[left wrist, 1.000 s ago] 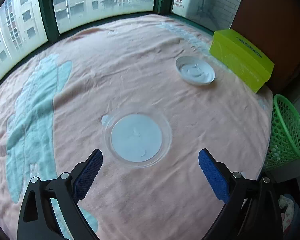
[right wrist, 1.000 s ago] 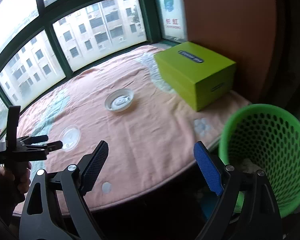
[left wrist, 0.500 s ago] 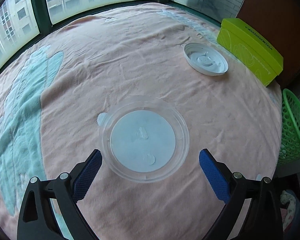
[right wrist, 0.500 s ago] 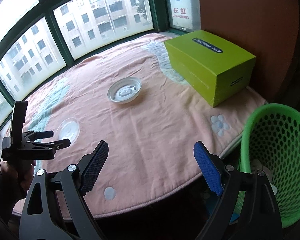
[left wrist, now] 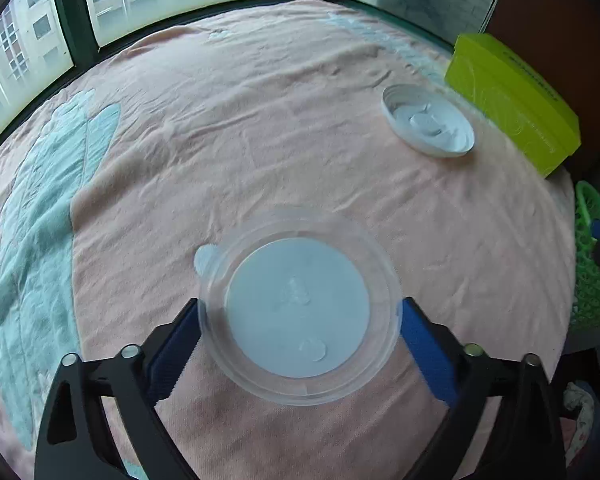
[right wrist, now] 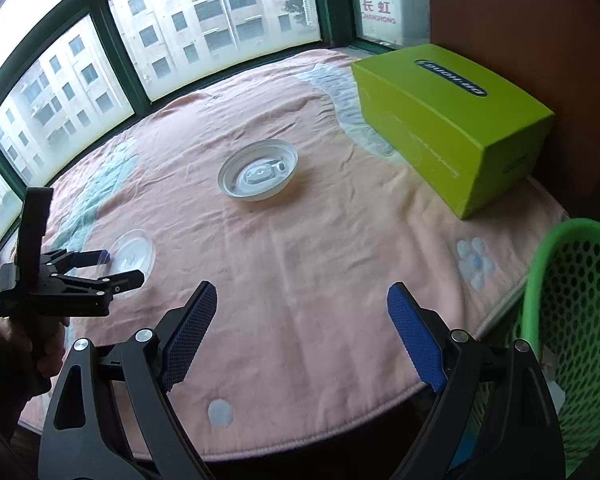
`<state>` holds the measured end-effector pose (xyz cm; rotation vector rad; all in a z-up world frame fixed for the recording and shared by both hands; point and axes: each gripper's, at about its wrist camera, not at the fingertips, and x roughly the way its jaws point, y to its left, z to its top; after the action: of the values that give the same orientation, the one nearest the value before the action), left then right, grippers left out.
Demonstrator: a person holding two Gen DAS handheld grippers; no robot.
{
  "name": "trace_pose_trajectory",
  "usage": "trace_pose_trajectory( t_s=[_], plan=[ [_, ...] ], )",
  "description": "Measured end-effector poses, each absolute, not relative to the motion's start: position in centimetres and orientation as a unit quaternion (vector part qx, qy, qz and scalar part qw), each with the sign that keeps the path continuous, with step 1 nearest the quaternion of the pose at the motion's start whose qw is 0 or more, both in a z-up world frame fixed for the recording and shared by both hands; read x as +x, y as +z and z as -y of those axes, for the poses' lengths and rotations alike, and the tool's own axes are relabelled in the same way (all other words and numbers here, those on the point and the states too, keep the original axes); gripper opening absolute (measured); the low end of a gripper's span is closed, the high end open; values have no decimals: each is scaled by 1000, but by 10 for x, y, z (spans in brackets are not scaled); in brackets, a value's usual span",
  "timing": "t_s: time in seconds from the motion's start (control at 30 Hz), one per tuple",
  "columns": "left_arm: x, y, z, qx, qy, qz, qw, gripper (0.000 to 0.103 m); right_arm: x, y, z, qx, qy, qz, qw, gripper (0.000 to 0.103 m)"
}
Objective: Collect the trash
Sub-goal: 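Grasp clear plastic plate with left tool while right tool grasps white lid, then carry white lid with right tool while left tool carries plate to basket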
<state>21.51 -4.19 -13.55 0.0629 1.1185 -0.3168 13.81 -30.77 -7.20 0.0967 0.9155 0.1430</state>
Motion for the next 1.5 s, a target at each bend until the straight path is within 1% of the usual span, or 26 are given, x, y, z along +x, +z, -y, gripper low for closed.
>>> trace_pose_trajectory(
  t_s=[0.2,0.23,0.4,0.6,0.83,1.17,1.2,1.27,1.5],
  plan=[
    [210,-126,35,25,-145,-514,845,89,165,-77,294,36,89,-444,891,87],
    [209,-123,32,23,-142,-514,846,89,171,-79,290,33,92,-446,890,90],
    [205,-108,17,6,-138,-504,852,89,204,-86,272,10,106,-448,888,95],
    [203,-89,3,-6,-135,-491,861,89,246,-105,254,-10,109,-465,878,96],
    [204,-83,-7,-26,-133,-487,863,89,274,-121,239,-45,108,-477,871,98],
    [209,-84,-7,-30,-135,-489,861,89,298,-131,236,-46,102,-481,870,98],
    [210,-85,-6,-30,-136,-490,861,89,299,-131,235,-44,101,-480,870,97],
    [211,-85,-5,-32,-135,-491,860,89,299,-130,236,-38,103,-481,870,92],
    [210,-87,1,-33,-139,-495,857,89,278,-113,241,-23,109,-467,877,91]
  ],
)
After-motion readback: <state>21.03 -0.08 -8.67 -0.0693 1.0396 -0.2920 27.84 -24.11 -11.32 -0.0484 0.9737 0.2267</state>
